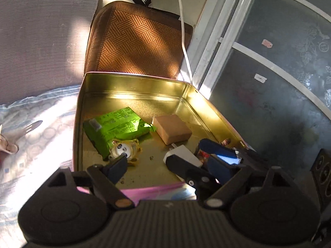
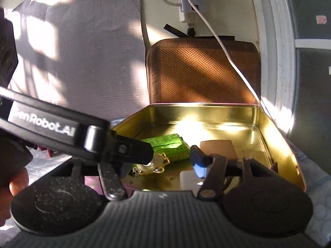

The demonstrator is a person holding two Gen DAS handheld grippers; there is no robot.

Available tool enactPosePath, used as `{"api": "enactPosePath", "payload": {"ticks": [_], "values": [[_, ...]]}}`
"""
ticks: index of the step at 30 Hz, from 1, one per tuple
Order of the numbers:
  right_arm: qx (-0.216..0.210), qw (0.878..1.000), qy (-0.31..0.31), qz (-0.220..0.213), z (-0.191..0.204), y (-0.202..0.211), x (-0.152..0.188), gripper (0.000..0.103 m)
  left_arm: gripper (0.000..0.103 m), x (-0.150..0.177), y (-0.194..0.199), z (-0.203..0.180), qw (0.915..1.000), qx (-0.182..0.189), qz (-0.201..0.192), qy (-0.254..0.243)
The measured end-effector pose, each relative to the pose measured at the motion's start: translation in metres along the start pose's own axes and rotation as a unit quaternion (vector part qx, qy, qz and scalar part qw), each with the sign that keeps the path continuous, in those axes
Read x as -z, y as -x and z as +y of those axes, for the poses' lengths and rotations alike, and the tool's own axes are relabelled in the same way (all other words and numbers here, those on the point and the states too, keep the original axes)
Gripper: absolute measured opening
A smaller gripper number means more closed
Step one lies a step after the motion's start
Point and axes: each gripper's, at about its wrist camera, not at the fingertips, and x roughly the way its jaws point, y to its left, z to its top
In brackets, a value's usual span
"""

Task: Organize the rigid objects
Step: 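Carry the yellow keychain in the right tool toward the tin, then reach the right tool to the pink pouch and grasp it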

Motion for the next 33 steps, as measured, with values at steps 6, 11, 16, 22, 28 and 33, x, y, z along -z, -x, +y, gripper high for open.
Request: {"api": "enactPosePath", "payload": {"ticks": [6, 11, 16, 22, 28, 33], "values": [[-0.056, 0.993, 0.104, -0.024, 0.071, 0.014, 0.004, 0.066, 0.09, 0.041, 0.077, 0.032, 0.9968, -0.03, -0.074, -0.006], [-0.143, 0.976, 0.162, 0.025, 0.139, -0.013, 0.01, 0.066, 0.09, 0.069, 0.142, 0.118, 0.982, -0.103, -0.129, 0.091], [-0.177, 0.963, 0.187, 0.075, 0.194, -0.064, 0.01, 0.065, 0.086, 0.098, 0.17, 0.201, 0.9369, -0.288, -0.123, 0.155], [-0.135, 0.977, 0.117, 0.116, 0.225, -0.145, -0.015, 0.055, 0.081, 0.111, 0.169, 0.244, 0.911, -0.348, -0.102, 0.195], [-0.133, 0.975, 0.058, 0.166, 0.25, -0.226, -0.039, 0.054, 0.045, 0.115, 0.171, 0.249, 0.8994, -0.383, -0.084, 0.193], [-0.149, 0.964, 0.056, 0.215, 0.274, -0.253, -0.025, 0.031, 0.018, 0.117, 0.185, 0.266, 0.8925, -0.372, -0.1, 0.234]]}}
